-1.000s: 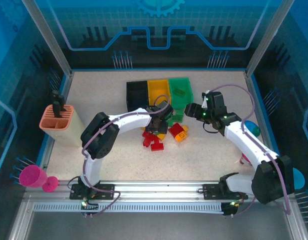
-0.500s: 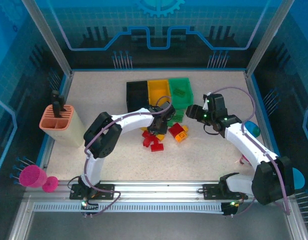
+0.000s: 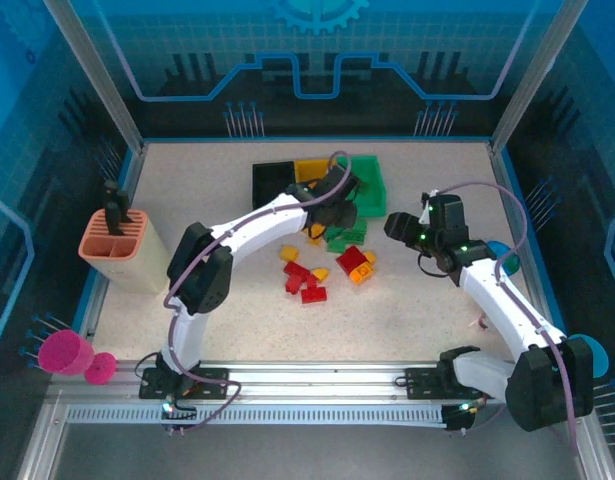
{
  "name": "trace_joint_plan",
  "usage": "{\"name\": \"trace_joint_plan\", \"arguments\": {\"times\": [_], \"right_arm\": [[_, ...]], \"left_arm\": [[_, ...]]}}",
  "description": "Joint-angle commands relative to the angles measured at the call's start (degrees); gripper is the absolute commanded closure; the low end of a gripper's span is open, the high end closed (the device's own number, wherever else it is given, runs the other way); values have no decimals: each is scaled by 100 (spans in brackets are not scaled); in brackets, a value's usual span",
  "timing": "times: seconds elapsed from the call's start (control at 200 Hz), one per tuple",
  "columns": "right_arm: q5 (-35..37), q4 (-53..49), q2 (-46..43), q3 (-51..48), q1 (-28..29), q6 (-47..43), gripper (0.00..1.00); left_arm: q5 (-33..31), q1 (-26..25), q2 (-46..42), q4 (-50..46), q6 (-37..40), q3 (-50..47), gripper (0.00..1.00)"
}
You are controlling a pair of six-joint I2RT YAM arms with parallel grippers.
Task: Sort the legos into containers by color
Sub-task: Pick up the lego from the center of the table, then place the lego in the container.
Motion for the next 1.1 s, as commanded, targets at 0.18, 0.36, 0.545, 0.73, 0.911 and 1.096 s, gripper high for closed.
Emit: {"name": "trace_joint_plan", "arguments": {"times": [0.18, 0.36, 0.545, 0.73, 0.911, 1.096], "right_arm": [[8, -34, -142, -123, -158, -34, 34], [-77, 31, -204, -219, -178, -45, 34], [-141, 64, -198, -258, -181, -63, 35], [-213, 91, -180, -260, -173, -74, 33], [-161, -46, 19, -71, -5, -370, 29], [69, -320, 374, 445, 630, -977, 22]], "left_arm": [[470, 424, 871, 952, 307, 1031, 71], [515, 575, 1591, 849, 367, 1943, 71], [466, 642, 2201, 779, 479, 2799, 69], [655, 670, 2456, 273, 629, 3514, 1], [828, 618, 792, 1354, 734, 1639, 1], [737, 619, -744, 1587, 856, 149, 8]]}}
